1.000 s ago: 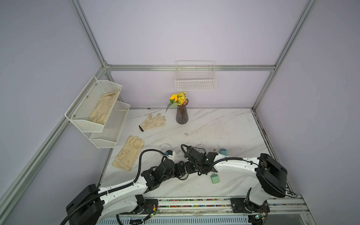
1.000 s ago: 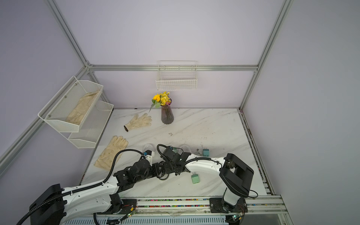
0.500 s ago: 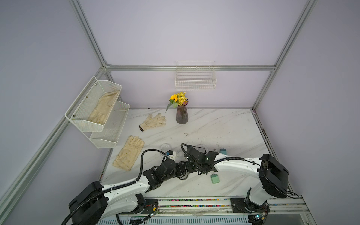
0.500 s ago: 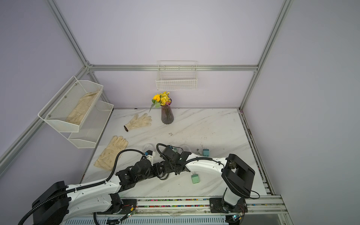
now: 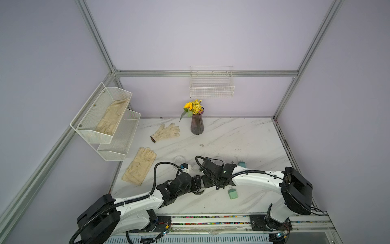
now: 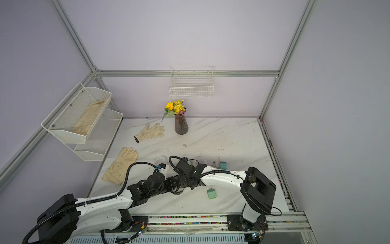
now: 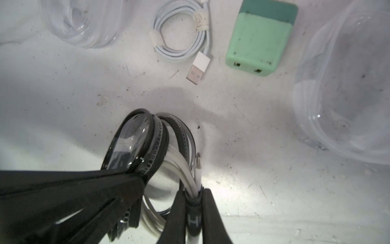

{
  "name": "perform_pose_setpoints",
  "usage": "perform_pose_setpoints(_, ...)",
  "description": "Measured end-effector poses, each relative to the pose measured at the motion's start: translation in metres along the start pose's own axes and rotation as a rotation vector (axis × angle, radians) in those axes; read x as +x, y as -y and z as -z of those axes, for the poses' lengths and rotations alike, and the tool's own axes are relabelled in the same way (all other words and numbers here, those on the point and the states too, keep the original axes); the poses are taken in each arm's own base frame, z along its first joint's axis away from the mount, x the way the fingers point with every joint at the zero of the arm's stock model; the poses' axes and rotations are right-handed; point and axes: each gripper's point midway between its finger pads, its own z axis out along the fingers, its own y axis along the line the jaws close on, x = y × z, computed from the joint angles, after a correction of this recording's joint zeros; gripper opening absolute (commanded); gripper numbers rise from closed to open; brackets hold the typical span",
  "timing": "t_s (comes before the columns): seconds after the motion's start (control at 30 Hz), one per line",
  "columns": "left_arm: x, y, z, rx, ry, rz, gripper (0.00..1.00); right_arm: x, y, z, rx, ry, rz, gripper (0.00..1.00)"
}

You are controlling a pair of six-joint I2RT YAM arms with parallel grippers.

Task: Pack away charging kits
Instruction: Place the charging cable in the storage bag.

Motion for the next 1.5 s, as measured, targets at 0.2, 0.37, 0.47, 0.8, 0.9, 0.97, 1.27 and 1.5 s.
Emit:
perform_pose_setpoints(0.2, -0.001, -0.001, -0.001, -0.003, 0.006, 0.0, 0.0, -0.001, -0.006, 0.009, -0.043, 0.007, 0.012, 0.0)
perform_pose_setpoints(0.37, -0.001, -0.003, -0.002, -0.013, 0.009, 0.014, 0.0, 0.0, -0.016, 0.005, -0.096, -0.004, 0.01, 0.0)
perform_pose_setpoints(0.47, -0.003, -0.002, -0.001, -0.01, 0.019, 0.02, 0.0, 0.003, -0.022, -0.002, -0.122, -0.022, 0.009, 0.0)
perform_pose_setpoints(0.8, -0.012, 0.0, 0.008, 0.03, 0.077, 0.067, 0.0, 0.005, -0.039, -0.022, -0.192, -0.047, 0.008, 0.0)
perform_pose_setpoints(0.9, -0.011, -0.003, 0.012, 0.039, 0.083, 0.078, 0.0, 0.005, -0.04, -0.032, -0.196, -0.054, 0.003, 0.0)
perform_pose_setpoints(0.97, -0.01, -0.004, 0.015, 0.049, 0.087, 0.088, 0.0, 0.002, -0.041, -0.034, -0.204, -0.046, -0.009, 0.0)
perform_pose_setpoints(1.27, -0.013, -0.005, 0.018, 0.053, 0.106, 0.102, 0.0, -0.003, -0.038, -0.041, -0.203, -0.038, -0.036, 0.0)
perform_pose_setpoints(1.5, -0.01, -0.009, 0.012, 0.036, 0.098, 0.1, 0.0, -0.003, -0.034, -0.044, -0.182, -0.035, -0.037, 0.0)
